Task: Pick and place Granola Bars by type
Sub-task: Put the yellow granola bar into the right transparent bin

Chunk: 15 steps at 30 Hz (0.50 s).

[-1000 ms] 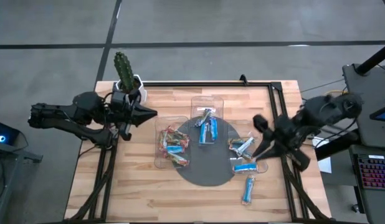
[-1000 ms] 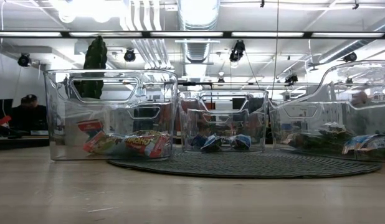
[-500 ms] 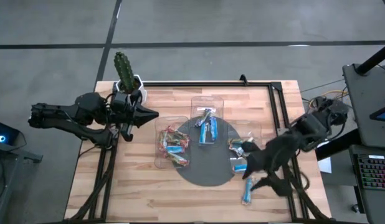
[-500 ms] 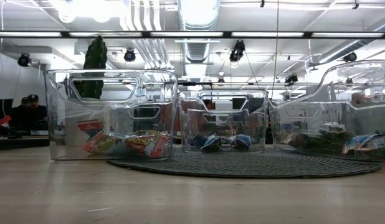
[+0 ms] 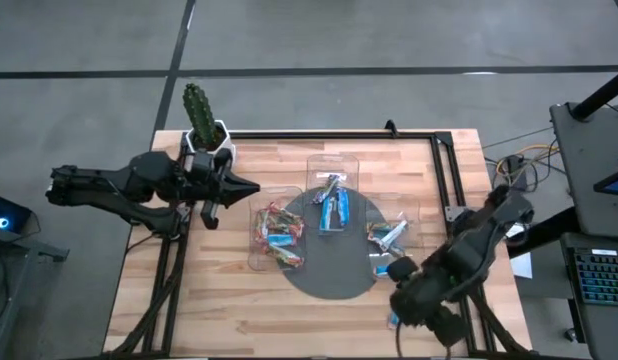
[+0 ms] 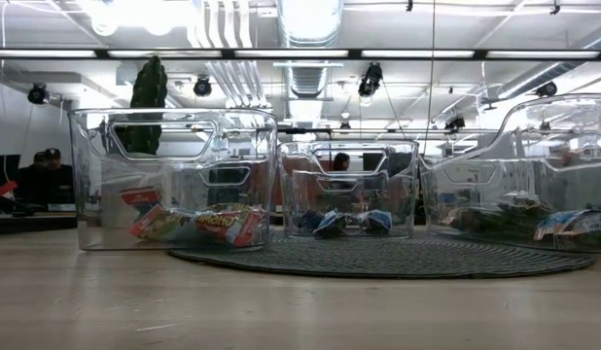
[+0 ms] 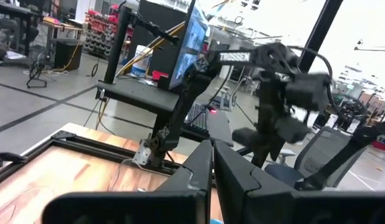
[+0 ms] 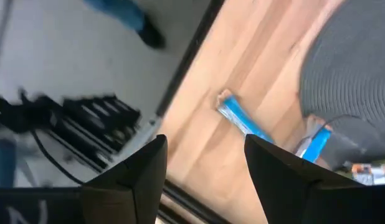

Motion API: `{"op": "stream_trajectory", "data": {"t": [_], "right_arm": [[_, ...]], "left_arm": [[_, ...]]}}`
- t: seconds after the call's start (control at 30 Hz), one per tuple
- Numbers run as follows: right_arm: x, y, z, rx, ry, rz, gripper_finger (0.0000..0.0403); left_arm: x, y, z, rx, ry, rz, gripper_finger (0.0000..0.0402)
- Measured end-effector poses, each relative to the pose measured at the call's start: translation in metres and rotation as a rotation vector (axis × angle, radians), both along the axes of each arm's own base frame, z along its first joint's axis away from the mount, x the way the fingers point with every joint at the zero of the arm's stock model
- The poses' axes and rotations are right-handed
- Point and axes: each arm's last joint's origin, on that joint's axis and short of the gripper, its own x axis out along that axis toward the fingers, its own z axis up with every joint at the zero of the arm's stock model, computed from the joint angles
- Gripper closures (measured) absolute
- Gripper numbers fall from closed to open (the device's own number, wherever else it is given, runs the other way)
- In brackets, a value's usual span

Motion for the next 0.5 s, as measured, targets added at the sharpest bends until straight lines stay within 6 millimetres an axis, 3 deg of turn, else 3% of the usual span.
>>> {"op": "stream_trajectory", "data": {"t": [0.33,0.5], "right_arm": [[-0.002,0.033,-0.047,-0.301,-0.064,0.290,0.0204],[-0.010,0.041,-0.073,-0.348,-0.039,0.363,0.0211]], "left_arm": [[0.004,0.000,-0.002,-0.003,0.014,0.000,0.0401],[0.004,0.000,-0.002,-0.027,0.014,-0.003,0.0401]]}}
